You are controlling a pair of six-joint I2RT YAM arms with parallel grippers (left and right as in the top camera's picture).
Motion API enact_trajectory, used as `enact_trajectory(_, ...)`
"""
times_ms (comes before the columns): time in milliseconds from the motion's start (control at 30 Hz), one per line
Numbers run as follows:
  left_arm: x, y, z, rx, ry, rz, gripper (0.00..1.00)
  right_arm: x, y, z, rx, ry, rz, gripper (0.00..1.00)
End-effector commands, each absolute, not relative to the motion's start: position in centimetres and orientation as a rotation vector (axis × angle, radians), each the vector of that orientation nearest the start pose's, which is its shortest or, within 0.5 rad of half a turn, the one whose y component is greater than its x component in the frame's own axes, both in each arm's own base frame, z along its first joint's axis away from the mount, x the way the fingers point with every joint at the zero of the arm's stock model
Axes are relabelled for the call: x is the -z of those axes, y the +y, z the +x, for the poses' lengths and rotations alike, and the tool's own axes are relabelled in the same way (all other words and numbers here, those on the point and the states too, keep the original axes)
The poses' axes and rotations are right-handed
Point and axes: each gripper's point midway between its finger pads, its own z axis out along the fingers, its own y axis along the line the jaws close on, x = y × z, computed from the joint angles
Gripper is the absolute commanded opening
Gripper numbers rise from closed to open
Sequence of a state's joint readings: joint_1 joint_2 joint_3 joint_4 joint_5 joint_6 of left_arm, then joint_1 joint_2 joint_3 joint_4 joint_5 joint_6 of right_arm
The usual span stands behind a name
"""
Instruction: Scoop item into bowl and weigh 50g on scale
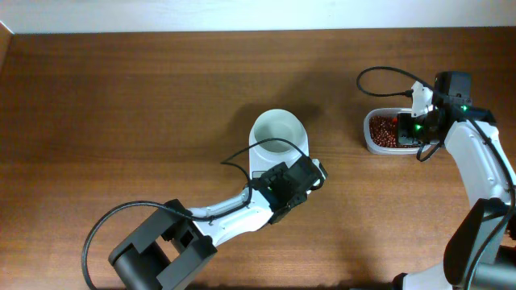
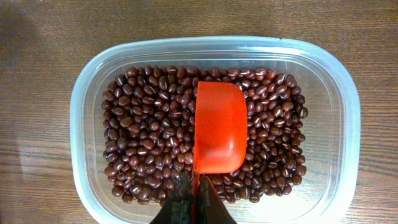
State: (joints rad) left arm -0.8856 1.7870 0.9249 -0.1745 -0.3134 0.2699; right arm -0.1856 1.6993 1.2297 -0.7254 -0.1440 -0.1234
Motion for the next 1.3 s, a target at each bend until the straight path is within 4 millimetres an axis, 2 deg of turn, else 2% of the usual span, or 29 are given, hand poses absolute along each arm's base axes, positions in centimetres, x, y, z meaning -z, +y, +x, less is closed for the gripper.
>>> enact_trajectory(0, 0.7, -26.0, 28.6, -0.247, 2.246, 1.365, 0.00, -9.6, -4.9, 39.5, -0.107, 2.721, 0.042, 0.04)
enact_trajectory(367, 0.9, -25.8, 27.6, -0.239, 2.278, 1.418, 0.00, -9.6, -4.9, 39.6, -0.107, 2.719, 0.042, 0.04)
enact_trajectory(733, 1.8, -26.3, 27.8, -0.242, 2.283, 1.474, 0.00, -9.6, -4.9, 39.6, -0.108, 2.719, 0.043, 0.04)
enact_trajectory(1267, 2.0, -26.4, 28.2, -0.259, 2.270, 1.468, 0.00, -9.7, -4.8, 39.6, -0.112, 2.715, 0.041, 0.04)
